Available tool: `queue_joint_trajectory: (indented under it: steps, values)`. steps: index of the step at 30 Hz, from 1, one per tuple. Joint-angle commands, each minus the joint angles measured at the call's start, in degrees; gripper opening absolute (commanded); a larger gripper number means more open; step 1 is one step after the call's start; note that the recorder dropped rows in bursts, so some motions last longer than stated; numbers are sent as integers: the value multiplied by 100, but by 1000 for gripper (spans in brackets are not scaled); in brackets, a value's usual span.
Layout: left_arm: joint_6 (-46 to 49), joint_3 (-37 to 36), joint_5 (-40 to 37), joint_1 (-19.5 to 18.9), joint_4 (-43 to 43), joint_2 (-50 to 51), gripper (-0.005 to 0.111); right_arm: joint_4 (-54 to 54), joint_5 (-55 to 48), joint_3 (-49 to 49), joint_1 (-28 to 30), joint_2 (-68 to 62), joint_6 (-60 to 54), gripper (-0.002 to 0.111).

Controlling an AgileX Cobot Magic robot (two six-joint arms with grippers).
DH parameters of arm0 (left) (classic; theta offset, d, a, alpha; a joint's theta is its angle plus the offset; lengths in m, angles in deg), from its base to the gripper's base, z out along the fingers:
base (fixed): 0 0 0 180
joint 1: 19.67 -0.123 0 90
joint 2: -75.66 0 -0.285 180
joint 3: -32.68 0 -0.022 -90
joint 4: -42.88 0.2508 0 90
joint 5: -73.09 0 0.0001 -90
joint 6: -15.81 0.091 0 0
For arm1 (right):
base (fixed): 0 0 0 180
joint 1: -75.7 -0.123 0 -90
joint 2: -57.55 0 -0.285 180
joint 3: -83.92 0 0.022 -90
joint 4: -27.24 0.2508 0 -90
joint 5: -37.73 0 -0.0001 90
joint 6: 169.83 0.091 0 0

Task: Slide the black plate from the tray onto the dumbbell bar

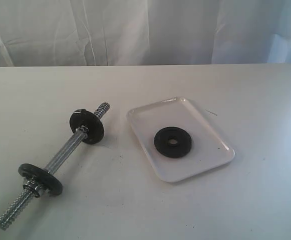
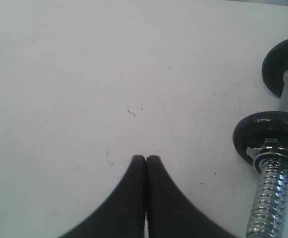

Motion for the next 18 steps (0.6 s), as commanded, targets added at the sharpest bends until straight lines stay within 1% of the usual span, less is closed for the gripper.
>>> queue_joint_trajectory:
  steps: [1,2,4,6,7,8,9,10,11,13,14,16,18]
  values:
    - [-56,-23,600,-13,-19,-26,0,-40,85,27,23,34,-39,0]
    - [-98,-23,880,-13,-64,-26,0,-40,85,27,23,34,-39,0]
    - [-325,-23,1201,-13,-293,-26,0,-40,85,27,23,34,-39,0]
    - [-846,-23,1503,-13,-652,-26,0,-40,85,27,23,34,-39,0]
    - [-1396,-23,1666,-13,-840,-26,0,-40,85,27,23,34,-39,0]
    - [-1638,-23,1693,-13,-841,-26,0,-40,85,27,23,34,-39,0]
    - [-2097,-23,1718,-13,-841,-26,0,-40,85,27,23,34,-39,0]
    - [-2280,-23,1718,-13,-841,-26,0,-40,85,27,23,34,-39,0]
    - [-2730,-23,1706,-13,-841,-26,0,-40,85,27,23,34,-39,0]
    - [-2820,-23,1767,-13,-841,-26,0,-40,85,27,23,34,-39,0]
    - [-2820,56,1596,-13,-841,-26,0,-40,85,27,23,34,-39,0]
    - [-2422,711,1059,-13,-637,79,0,-40,85,27,23,34,-39,0]
    - [-1582,1722,686,-13,-381,691,0,-40,85,27,23,34,-39,0]
